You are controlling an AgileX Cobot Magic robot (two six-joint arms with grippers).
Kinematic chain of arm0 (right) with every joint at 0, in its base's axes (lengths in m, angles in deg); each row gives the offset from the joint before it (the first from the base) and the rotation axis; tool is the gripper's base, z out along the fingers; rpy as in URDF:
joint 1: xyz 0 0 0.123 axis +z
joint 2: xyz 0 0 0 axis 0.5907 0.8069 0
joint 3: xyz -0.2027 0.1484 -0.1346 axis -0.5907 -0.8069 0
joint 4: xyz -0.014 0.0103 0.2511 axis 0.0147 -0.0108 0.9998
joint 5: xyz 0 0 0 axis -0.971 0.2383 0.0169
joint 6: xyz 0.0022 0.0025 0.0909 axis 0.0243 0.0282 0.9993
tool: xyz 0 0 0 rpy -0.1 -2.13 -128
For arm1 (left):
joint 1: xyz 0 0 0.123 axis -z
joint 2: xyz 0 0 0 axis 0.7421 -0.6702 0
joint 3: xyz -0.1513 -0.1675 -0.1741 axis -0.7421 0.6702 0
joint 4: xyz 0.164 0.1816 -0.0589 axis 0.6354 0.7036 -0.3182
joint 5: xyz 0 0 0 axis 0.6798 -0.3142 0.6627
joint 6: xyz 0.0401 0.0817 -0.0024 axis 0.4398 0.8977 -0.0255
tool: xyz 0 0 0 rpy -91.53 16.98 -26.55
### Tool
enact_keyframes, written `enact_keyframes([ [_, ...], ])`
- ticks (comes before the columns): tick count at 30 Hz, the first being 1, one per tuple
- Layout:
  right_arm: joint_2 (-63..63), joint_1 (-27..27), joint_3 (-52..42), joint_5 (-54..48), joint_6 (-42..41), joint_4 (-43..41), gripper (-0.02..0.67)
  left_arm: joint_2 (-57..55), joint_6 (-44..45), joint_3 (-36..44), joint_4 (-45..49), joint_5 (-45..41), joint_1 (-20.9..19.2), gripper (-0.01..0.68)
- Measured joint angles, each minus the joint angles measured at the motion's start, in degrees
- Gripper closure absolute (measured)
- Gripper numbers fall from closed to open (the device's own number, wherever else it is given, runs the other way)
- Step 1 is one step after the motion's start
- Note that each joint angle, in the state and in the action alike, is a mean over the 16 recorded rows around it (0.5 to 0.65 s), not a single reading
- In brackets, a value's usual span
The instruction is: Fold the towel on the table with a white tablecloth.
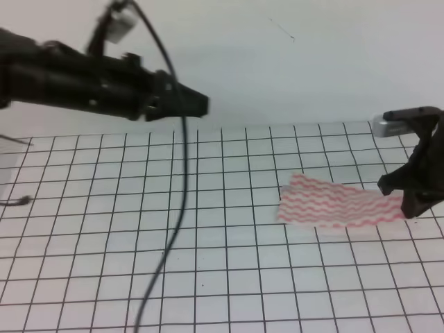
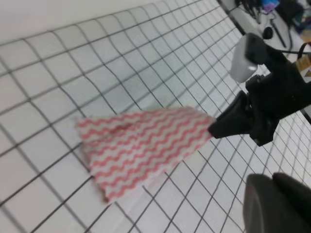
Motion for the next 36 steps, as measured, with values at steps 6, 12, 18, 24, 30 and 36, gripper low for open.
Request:
enact_keyframes([
  [6,0.7,0.0,0.0,-0.9,-0.9,-0.8,0.643,-8.4,-0.3,-6.5,-1.0,1.2,4.9,0.673],
  [12,0.8,0.0,-0.1,-1.0,-1.8,-0.4,0.643,-16.4,-4.1,-14.7,3.3,2.5,10.1,0.673],
  [18,0.8,0.0,-0.1,-1.0,-2.5,0.7,0.643,-23.0,-8.6,-22.2,8.3,3.9,14.7,0.673],
  [24,0.8,0.0,-0.1,-1.1,-3.4,2.3,0.643,-28.7,-11.6,-27.7,11.2,4.9,17.7,0.673],
  [30,0.8,0.0,-0.1,-1.2,-4.2,3.4,0.643,-33.0,-13.1,-30.6,11.2,5.6,19.0,0.673],
  [36,0.8,0.0,-0.1,-1.2,-4.6,3.8,0.643,-35.8,-14.0,-31.6,10.5,6.5,19.6,0.673],
])
